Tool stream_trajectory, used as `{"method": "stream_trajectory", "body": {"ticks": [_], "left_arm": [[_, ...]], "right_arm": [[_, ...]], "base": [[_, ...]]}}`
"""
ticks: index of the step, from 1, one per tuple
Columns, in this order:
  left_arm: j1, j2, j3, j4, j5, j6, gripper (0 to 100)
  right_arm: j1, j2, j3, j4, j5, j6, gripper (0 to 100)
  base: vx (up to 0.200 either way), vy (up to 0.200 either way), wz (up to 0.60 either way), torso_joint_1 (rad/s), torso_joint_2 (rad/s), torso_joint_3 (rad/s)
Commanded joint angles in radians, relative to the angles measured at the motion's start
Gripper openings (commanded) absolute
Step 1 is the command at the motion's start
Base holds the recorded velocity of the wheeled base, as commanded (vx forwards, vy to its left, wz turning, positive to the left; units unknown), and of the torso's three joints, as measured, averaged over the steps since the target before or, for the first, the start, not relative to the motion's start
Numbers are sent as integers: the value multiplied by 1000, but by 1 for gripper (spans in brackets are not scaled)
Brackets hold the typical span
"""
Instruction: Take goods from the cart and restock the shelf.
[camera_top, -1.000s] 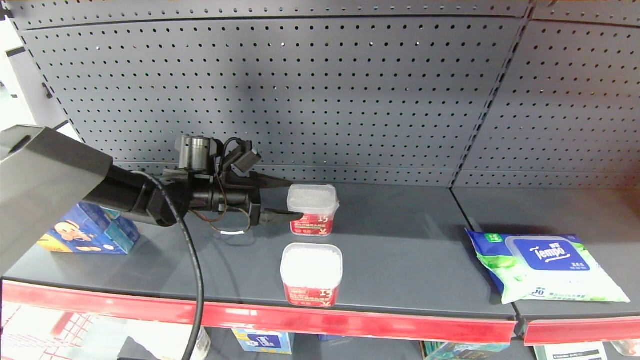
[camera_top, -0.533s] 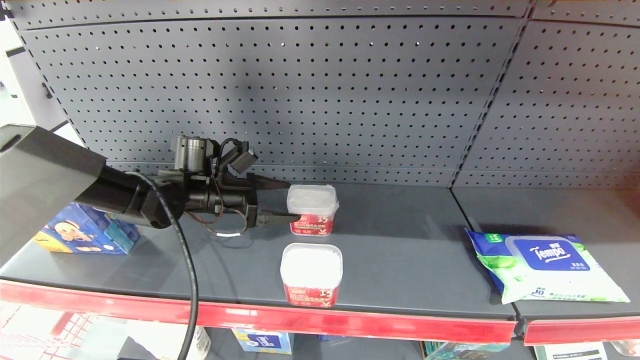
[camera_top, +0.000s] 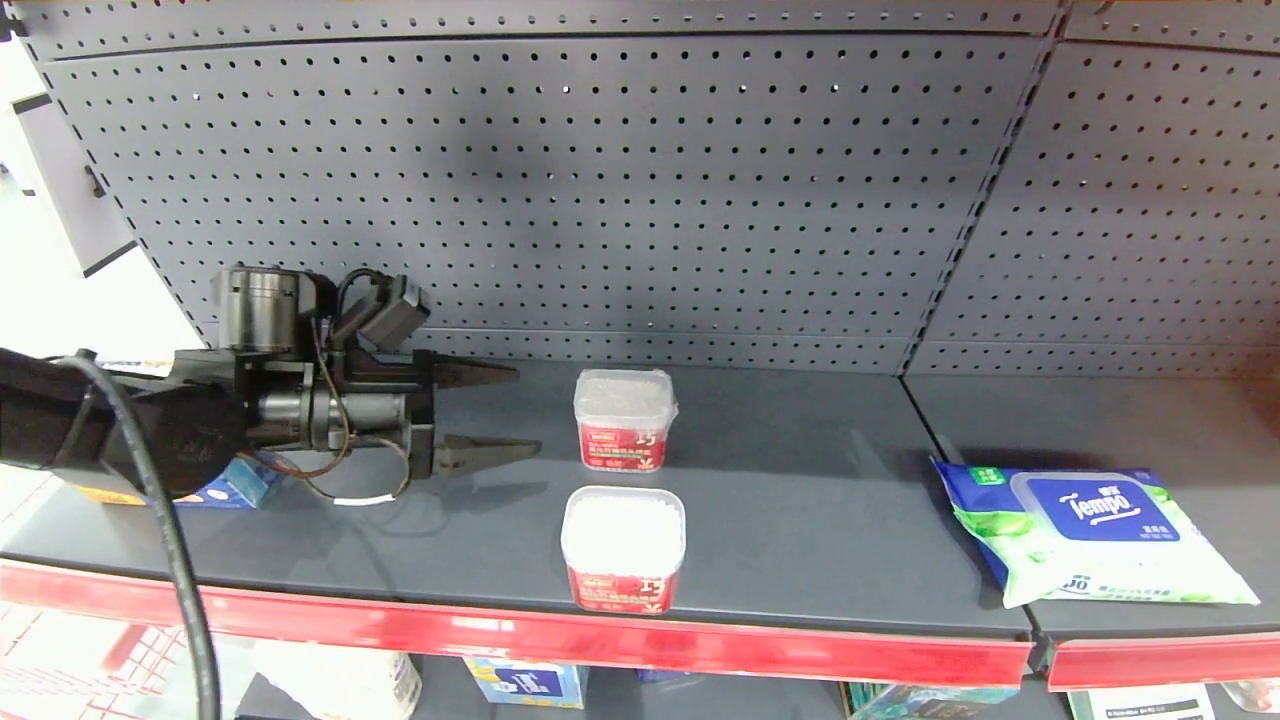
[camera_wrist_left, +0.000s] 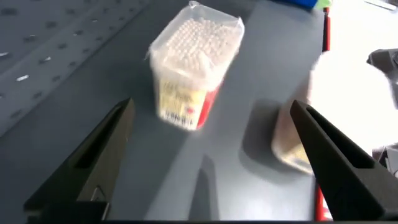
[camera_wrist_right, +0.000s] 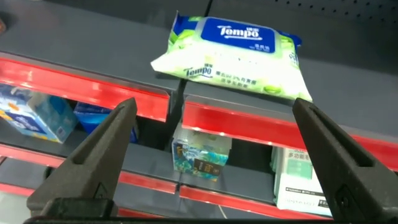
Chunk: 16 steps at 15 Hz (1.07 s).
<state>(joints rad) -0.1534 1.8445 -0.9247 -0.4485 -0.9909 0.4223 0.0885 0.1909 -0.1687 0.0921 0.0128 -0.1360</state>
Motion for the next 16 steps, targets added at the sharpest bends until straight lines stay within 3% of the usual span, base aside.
{"method": "stream_trajectory", "body": {"ticks": [1, 2, 3, 4, 5, 6, 7, 8, 9, 10, 11, 12, 13, 16], "left_arm": [[66, -226, 119, -1, 121, 1, 100], [71, -304, 165, -1, 248, 0, 100], [78, -357, 193, -1, 336, 0, 100], [103, -484, 236, 8, 601, -14, 100], [103, -542, 253, 7, 816, -37, 100], [89, -593, 265, 7, 985, -91, 100], [55, -656, 300, 8, 1069, -174, 100], [17, -738, 343, 25, 1163, -203, 100], [14, -743, 346, 28, 1169, -203, 100], [-20, -864, 394, 136, 1219, -205, 100], [-21, -984, 383, 360, 1219, -201, 100], [-21, -1028, 380, 459, 1226, -197, 100], [-20, -1042, 389, 472, 1232, -174, 100], [-11, -1033, 394, 438, 1249, -162, 100]], "right_arm": [[-7, 323, -201, -5, -7, 1, 100], [-9, 423, -272, -5, -24, -1, 100], [-3, 476, -301, -5, -28, -1, 100], [-6, 556, -339, -3, -48, -2, 100], [-3, 598, -350, -5, -62, -2, 100], [-3, 622, -354, -6, -76, -10, 100], [-3, 627, -344, -6, -102, -25, 100], [0, 642, -334, -8, -120, -44, 100], [2, 644, -334, -8, -120, -44, 100], [4, 694, -351, -9, -112, -39, 100], [10, 746, -388, -11, -102, -28, 100], [27, 786, -408, -15, -100, -10, 100], [60, 817, -431, -14, -100, 21, 100], [177, 920, -471, -14, -106, 62, 100]], "base": [[0, 0, 0, 0, 0, 0], [0, 0, 0, 0, 0, 0], [0, 0, 0, 0, 0, 0], [0, 0, 0, 0, 0, 0], [0, 0, 0, 0, 0, 0], [0, 0, 0, 0, 0, 0], [0, 0, 0, 0, 0, 0], [0, 0, 0, 0, 0, 0], [0, 0, 0, 0, 0, 0], [0, 0, 0, 0, 0, 0], [0, 0, 0, 0, 0, 0], [0, 0, 0, 0, 0, 0], [0, 0, 0, 0, 0, 0], [0, 0, 0, 0, 0, 0]]}}
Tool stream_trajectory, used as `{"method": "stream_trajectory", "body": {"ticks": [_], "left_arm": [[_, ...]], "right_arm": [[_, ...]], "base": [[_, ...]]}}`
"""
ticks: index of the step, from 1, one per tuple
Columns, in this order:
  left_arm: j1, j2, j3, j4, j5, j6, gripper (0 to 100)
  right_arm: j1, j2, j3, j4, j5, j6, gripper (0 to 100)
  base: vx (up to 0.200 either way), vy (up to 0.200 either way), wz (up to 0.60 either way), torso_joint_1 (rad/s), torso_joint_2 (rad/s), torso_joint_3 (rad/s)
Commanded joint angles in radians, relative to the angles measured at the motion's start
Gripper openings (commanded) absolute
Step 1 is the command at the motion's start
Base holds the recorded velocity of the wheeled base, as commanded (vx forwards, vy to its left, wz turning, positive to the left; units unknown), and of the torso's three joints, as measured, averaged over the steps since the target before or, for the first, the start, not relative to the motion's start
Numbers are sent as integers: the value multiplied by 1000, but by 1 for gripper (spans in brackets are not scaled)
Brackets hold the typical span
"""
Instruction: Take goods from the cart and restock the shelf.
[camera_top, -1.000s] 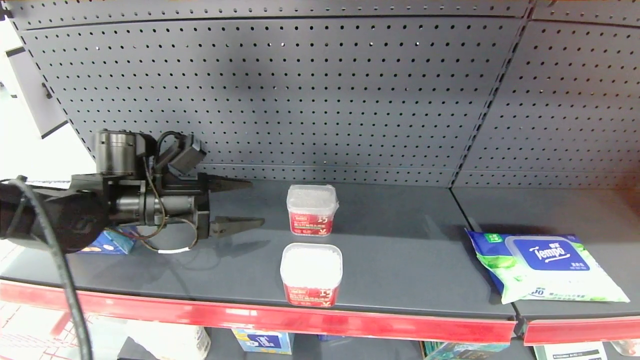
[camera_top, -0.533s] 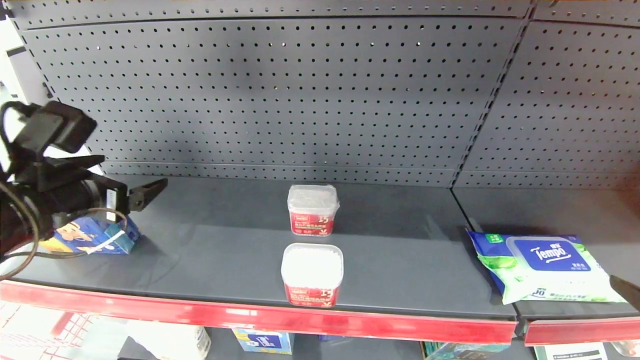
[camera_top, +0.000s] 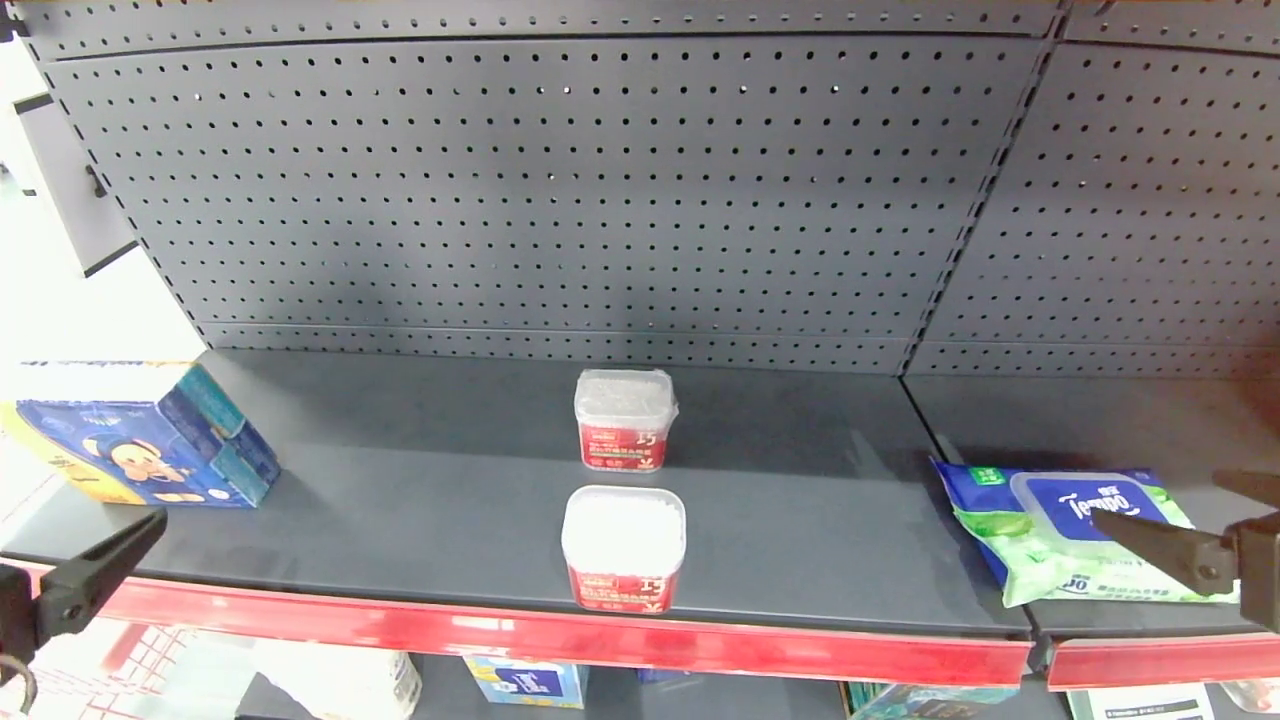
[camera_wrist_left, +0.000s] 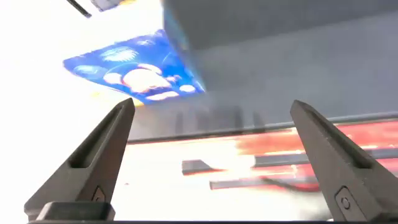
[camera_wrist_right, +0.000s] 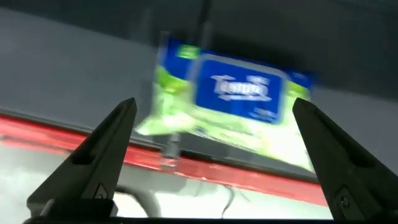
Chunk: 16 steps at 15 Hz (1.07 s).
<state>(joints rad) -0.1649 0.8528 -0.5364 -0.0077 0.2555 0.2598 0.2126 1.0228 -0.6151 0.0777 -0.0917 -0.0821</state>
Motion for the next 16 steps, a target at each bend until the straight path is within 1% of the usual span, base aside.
{"method": "stream_trajectory", "body": {"ticks": [1, 2, 5, 10, 15, 16], "left_arm": [[2, -27, 6, -12, 7, 16, 100], [2, -15, 12, -28, 7, 30, 100], [2, 19, 39, -120, 7, 38, 100], [2, 25, 47, -129, 7, 36, 100], [2, 25, 52, -129, 5, 36, 100], [2, 25, 50, -130, 5, 36, 100]], "right_arm": [[59, 122, -28, -1, -3, 10, 100], [59, 134, -28, -1, -3, 10, 100], [59, 140, -18, -1, -2, 8, 100], [60, 155, -28, -1, -3, 5, 100], [62, 169, -29, -2, -2, 2, 100], [62, 172, -31, -2, -2, 1, 100]], "base": [[0, 0, 0, 0, 0, 0], [0, 0, 0, 0, 0, 0], [0, 0, 0, 0, 0, 0], [0, 0, 0, 0, 0, 0], [0, 200, 0, 1, 3, 2], [0, 0, 0, 0, 0, 0]]}}
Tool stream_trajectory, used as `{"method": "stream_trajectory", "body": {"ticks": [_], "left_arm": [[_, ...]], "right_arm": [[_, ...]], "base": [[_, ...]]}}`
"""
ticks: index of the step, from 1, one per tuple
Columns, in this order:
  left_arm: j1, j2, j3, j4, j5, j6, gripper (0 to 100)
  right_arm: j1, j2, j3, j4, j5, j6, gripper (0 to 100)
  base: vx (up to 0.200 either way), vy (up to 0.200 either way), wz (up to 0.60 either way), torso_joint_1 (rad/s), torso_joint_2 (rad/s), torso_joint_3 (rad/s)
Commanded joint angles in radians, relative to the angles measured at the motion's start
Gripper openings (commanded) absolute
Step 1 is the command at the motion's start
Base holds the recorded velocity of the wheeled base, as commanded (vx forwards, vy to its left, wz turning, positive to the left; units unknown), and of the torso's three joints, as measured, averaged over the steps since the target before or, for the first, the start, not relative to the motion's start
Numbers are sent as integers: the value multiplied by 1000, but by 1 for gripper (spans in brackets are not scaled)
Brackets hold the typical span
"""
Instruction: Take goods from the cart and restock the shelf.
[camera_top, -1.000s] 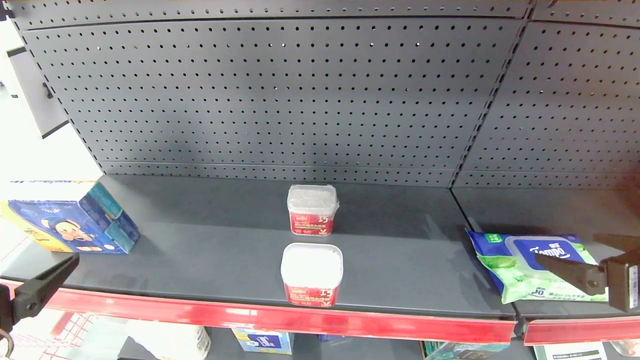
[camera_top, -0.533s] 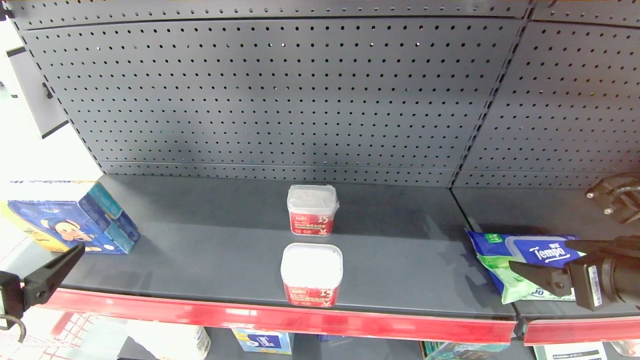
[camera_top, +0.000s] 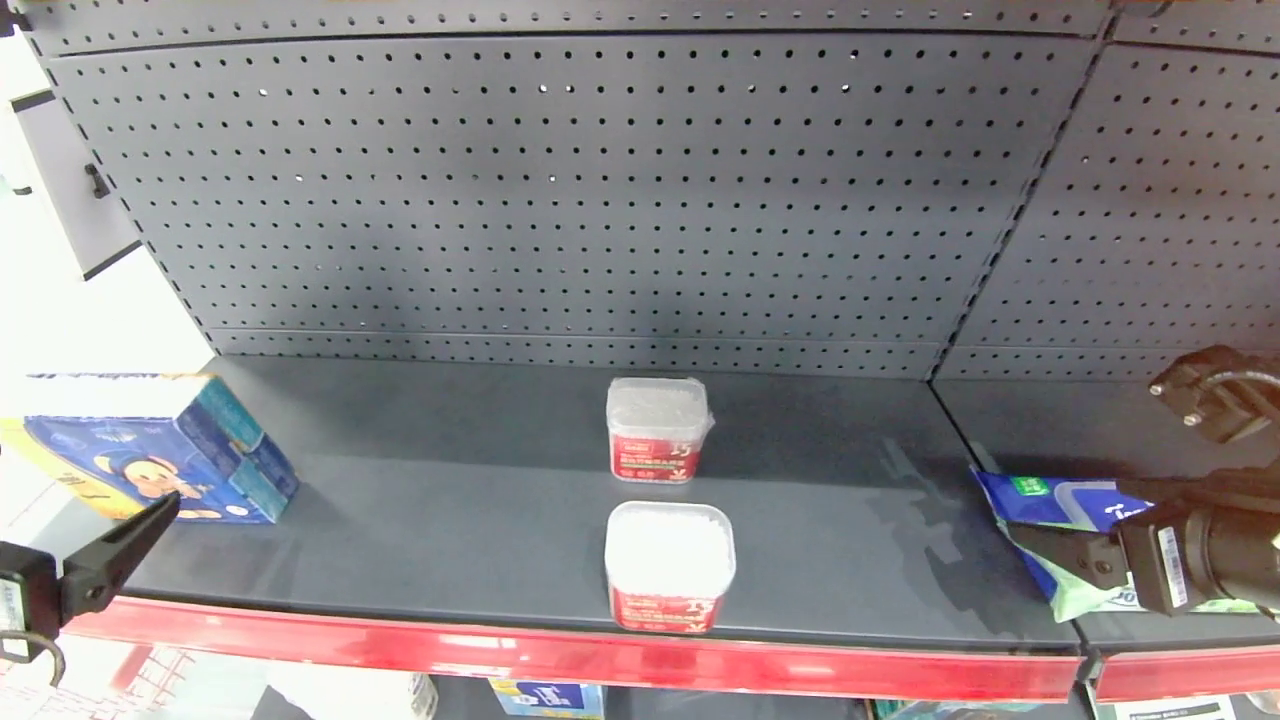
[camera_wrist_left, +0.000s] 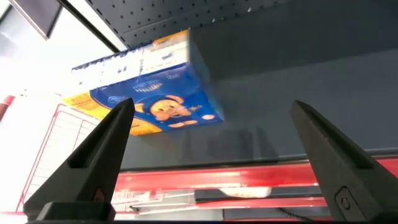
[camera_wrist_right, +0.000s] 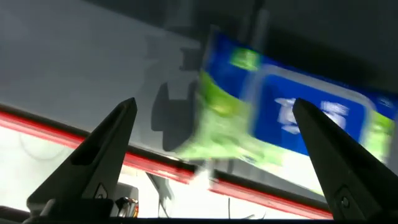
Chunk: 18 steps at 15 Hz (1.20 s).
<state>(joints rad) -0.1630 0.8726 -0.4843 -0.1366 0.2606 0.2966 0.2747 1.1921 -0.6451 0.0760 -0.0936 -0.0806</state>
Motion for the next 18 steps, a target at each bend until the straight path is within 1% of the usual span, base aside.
{"method": "stream_trajectory", "body": {"ticks": [1, 2, 3, 5, 7, 8, 10, 12, 14, 18], "left_arm": [[0, 6, -2, -1, 0, 1, 100], [0, 6, -2, -1, 0, 1, 100], [0, 5, -2, -1, -3, 3, 100], [0, 0, 0, -1, -15, -2, 100], [0, -14, 19, -1, -61, -2, 100], [0, -23, 27, -1, -78, -2, 100], [0, -60, 62, -1, -132, -4, 100], [0, -64, 65, 2, -132, -11, 100], [0, -66, 62, 2, -133, -10, 100], [0, -64, 62, 2, -133, -10, 100]], "right_arm": [[0, 7, -1, -1, 0, -1, 100], [8, 9, -4, -1, 0, -1, 100], [35, 9, -10, -1, -1, -1, 100], [110, 12, -13, 1, -5, -2, 100], [207, 66, -16, -1, -26, 2, 100], [236, 84, -22, -2, -35, 5, 100], [331, 181, -54, -44, -46, 44, 100], [348, 265, -91, -59, -48, 48, 100], [350, 316, -134, -59, -48, 50, 100], [367, 354, -149, -59, -44, 58, 100]], "base": [[0, 0, 0, 0, 0, 0], [0, 0, 0, 0, 0, 0], [0, 0, 0, 0, 0, 0], [0, 0, 0, 0, 0, 0], [0, 0, 0, 0, 0, 0], [0, 0, 0, 0, 0, 0], [0, 0, 0, 0, 0, 0], [0, 0, 0, 0, 0, 0], [0, 0, 0, 0, 0, 0], [0, 0, 0, 0, 0, 0]]}}
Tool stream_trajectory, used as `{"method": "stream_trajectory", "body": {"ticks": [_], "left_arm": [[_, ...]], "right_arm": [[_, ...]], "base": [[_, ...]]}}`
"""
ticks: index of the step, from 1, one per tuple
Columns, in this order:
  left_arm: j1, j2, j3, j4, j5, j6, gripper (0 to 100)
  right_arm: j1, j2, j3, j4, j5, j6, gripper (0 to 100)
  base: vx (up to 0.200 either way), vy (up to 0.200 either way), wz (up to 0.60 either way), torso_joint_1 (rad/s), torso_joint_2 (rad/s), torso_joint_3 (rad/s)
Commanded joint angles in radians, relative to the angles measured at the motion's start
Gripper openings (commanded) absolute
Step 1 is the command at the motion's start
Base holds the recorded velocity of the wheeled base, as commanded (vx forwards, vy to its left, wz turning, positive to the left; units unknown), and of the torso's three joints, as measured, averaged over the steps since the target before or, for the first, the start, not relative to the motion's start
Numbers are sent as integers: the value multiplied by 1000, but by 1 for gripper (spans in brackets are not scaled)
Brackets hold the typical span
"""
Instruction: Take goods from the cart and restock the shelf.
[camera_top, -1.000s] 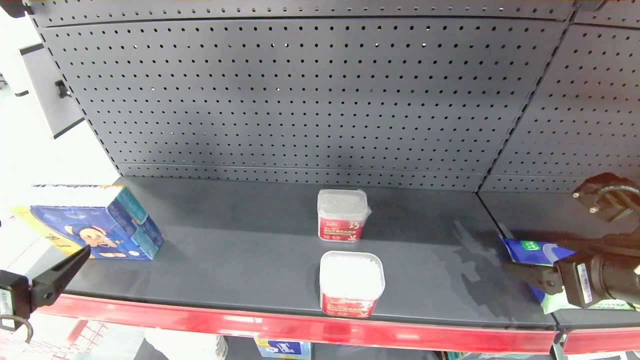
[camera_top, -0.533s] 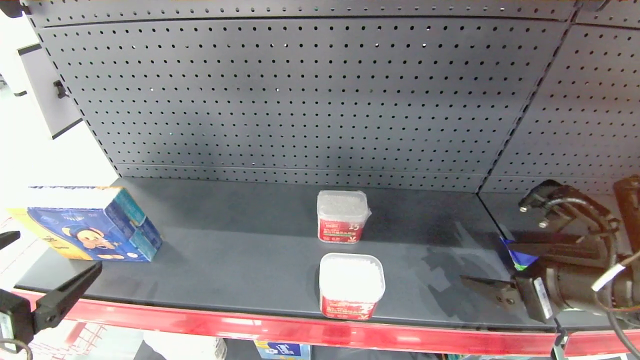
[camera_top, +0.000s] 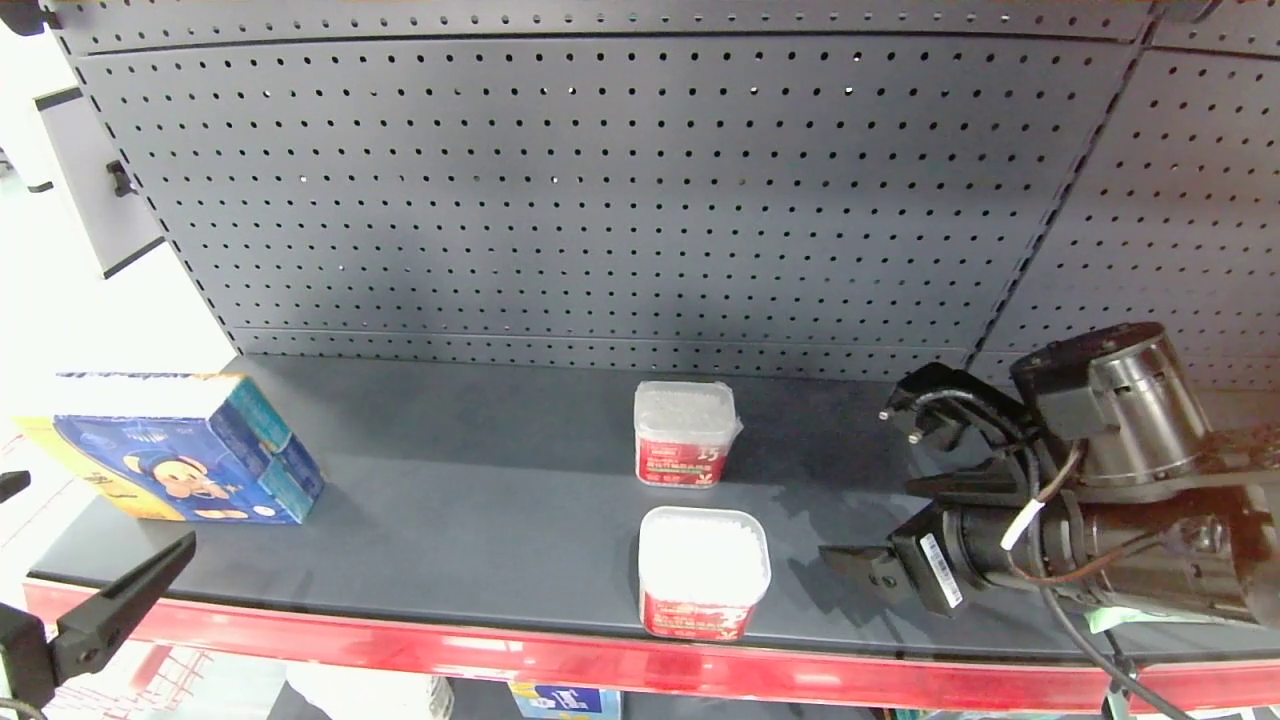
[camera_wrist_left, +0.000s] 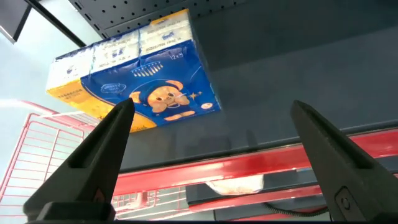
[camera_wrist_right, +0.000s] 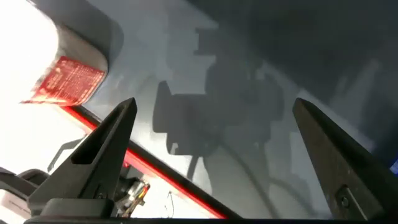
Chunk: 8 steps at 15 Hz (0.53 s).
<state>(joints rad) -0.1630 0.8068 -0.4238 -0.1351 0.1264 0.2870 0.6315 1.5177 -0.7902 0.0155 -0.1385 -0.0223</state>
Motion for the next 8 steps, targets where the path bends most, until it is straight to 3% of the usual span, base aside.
{"method": "stream_trajectory", "body": {"ticks": [1, 8], "left_arm": [[0, 2, 2, 0, 1, 0, 100], [0, 12, -13, -1, 2, 0, 100]], "right_arm": [[28, 30, -6, 1, 0, 19, 100], [79, 75, -35, 1, -3, 44, 100]], "base": [[0, 0, 0, 0, 0, 0], [0, 0, 0, 0, 0, 0]]}}
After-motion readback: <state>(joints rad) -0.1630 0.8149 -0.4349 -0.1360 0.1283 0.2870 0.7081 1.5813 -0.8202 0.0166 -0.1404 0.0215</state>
